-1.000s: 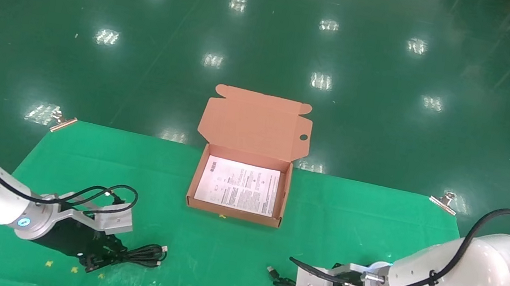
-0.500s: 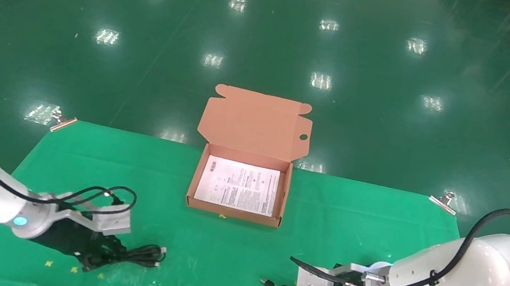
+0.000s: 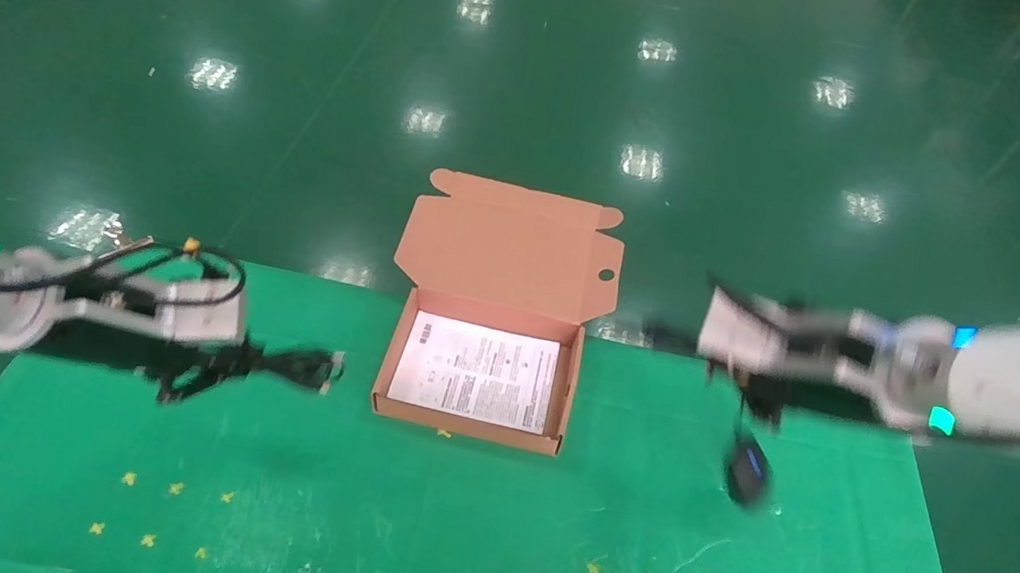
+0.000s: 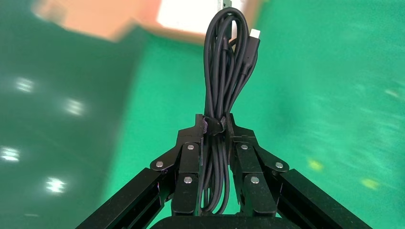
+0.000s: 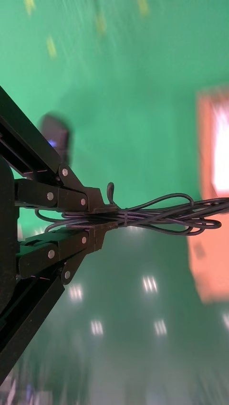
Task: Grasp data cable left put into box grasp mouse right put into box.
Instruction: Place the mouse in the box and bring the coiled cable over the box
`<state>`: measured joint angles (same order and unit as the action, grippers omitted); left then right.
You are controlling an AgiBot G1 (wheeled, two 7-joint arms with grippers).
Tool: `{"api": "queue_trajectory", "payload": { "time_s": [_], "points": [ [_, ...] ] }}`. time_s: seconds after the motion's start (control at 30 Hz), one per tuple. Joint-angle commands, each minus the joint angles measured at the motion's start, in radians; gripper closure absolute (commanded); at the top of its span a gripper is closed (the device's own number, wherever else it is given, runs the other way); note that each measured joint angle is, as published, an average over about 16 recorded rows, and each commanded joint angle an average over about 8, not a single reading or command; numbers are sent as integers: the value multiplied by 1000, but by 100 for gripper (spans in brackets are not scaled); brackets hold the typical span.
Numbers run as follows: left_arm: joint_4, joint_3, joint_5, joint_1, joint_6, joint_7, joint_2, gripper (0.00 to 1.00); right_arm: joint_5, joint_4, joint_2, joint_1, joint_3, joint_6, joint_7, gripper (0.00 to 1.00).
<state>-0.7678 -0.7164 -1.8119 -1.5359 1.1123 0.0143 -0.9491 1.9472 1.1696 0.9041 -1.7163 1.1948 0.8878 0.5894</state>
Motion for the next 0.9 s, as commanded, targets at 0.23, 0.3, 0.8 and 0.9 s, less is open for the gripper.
{"api": "queue_trajectory", "payload": {
  "time_s": [0.23, 0.3, 0.8, 0.9],
  "points": [
    [-278, 27, -74, 21, -155, -118, 20, 100, 44, -26, 101, -100, -47, -117, -18, 100],
    [-326, 29, -109, 21, -198, -143, 10, 100, 26, -83, 152, -117, -57, -159, -60, 100],
    [-443, 46, -215, 15, -317, -216, -12, 100, -120, -359, 380, -191, -96, -300, -345, 100],
    [-447, 47, -219, 24, -307, -228, 6, 100, -124, -357, 380, -181, -97, -305, -343, 100]
  ]
}}
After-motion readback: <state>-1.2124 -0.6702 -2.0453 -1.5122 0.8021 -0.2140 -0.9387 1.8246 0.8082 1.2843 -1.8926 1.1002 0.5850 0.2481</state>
